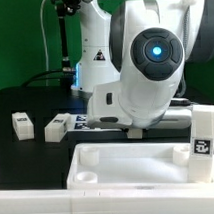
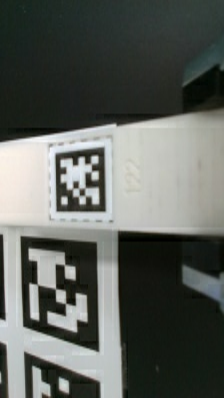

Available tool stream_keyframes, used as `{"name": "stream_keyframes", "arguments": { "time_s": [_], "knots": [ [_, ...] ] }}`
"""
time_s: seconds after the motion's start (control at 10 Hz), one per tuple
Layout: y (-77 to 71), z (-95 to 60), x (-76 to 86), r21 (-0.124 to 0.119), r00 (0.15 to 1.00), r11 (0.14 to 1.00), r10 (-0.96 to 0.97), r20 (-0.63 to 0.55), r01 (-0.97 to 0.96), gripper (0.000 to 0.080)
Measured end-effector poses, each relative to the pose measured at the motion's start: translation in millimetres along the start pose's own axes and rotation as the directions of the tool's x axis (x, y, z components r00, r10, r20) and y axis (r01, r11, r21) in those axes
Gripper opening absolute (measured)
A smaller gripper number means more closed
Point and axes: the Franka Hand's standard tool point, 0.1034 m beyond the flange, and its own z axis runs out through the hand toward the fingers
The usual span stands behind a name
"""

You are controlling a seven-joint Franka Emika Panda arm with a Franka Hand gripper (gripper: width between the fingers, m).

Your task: Assemble desk

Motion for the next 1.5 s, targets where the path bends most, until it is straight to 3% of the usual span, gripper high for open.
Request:
{"name": "stream_keyframes", "arguments": {
  "time_s": [0.1, 0.2, 0.3, 0.8, 1.0, 1.1, 1.2, 1.5],
  "knots": [
    [9.9, -16.8, -2.8, -0.029, 0.999, 0.998, -0.048, -0.025, 0.048, 0.0288],
    [16.8, -49.2, -16.6, -0.025, 0.996, 0.997, -0.07, -0.062, 0.068, 0.0288],
    [21.1, -70.5, -27.8, -0.016, 0.994, 0.998, -0.067, -0.083, 0.066, 0.0288],
    [22.8, -86.8, -13.8, -0.03, 0.907, 0.997, -0.081, -0.413, 0.075, 0.029],
    [33.5, -127.9, -16.8, -0.039, 0.845, 0.994, -0.103, -0.524, 0.097, 0.029],
    [32.1, -146.5, -23.0, -0.041, 0.822, 0.995, -0.102, -0.561, 0.095, 0.029],
    [27.8, -152.7, -26.3, -0.041, 0.815, 0.995, -0.099, -0.571, 0.093, 0.029],
    [29.9, -158.6, -17.8, -0.054, 0.682, 0.995, -0.098, -0.725, 0.085, 0.029]
  ]
}}
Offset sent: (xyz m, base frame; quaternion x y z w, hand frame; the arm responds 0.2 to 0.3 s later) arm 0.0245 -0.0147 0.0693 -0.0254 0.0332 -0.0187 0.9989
